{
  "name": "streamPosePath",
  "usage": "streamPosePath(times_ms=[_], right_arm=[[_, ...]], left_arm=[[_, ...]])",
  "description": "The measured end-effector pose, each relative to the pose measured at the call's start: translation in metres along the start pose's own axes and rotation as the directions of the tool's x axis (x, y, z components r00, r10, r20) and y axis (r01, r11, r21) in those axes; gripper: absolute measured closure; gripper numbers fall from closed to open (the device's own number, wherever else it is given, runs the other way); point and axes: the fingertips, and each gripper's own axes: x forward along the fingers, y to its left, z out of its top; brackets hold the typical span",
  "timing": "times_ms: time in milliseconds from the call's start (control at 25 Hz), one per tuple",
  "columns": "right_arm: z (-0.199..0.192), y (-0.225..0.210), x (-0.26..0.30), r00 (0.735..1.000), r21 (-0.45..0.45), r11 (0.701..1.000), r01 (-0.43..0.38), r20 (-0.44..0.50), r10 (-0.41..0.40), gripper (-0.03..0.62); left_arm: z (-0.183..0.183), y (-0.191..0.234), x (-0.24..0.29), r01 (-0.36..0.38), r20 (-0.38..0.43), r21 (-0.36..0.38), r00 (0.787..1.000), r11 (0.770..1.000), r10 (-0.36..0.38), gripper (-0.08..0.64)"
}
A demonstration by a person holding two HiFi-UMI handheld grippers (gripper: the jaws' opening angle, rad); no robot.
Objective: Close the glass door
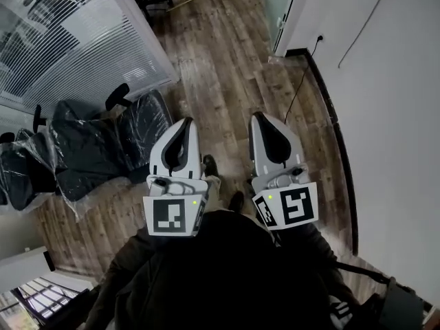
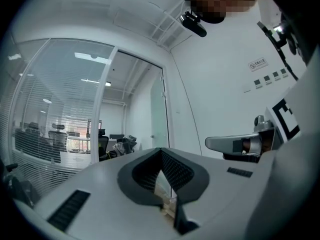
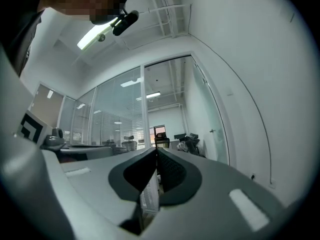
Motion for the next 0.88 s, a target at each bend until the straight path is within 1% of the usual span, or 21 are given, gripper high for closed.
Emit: streamPosePath(times_ms=[160, 320, 360, 480, 600, 760, 880], right_arm=[[-0.012, -0.024, 0.057, 1.000, -0.005, 1.000, 0.009, -0.007, -0.009, 0.591], [-0.016, -0.052, 0.128, 0.999, -0.012, 1.000, 0.024, 0.022, -0.024, 0.591], [-0.015, -0.058, 0.148, 0.999, -0.012, 1.000, 0.028, 0.027, -0.028, 0.591], [-0.009, -0.072, 0.214, 0.999, -0.016, 1.000, 0.027, 0.030, -0.026, 0.591], [-0.002, -0.084, 0.271, 0.999, -0.023, 1.000, 0.021, 0.030, -0.020, 0.591], [0.007, -0.093, 0.324, 0.999, -0.057, 0.998, 0.032, 0.032, -0.030, 0.591], [0.013, -0.116, 0.356, 0.998, -0.075, 0.996, 0.053, 0.045, -0.050, 0.591]], left_arm=[[-0.010, 0.031, 0.057, -0.006, 0.012, -0.020, 1.000, 1.000, 0.006, 0.563], [-0.017, 0.070, 0.126, -0.008, 0.020, -0.039, 1.000, 0.999, 0.009, 0.563], [-0.016, 0.081, 0.144, -0.002, 0.022, -0.036, 1.000, 0.999, 0.003, 0.563], [-0.010, 0.111, 0.200, 0.045, 0.024, -0.006, 0.999, 0.999, -0.045, 0.563], [-0.001, 0.139, 0.254, 0.056, 0.037, -0.022, 0.998, 0.998, -0.055, 0.563], [0.003, 0.173, 0.298, 0.063, 0.037, -0.036, 0.997, 0.997, -0.062, 0.563], [0.000, 0.184, 0.337, 0.073, 0.030, -0.035, 0.997, 0.997, -0.072, 0.563]])
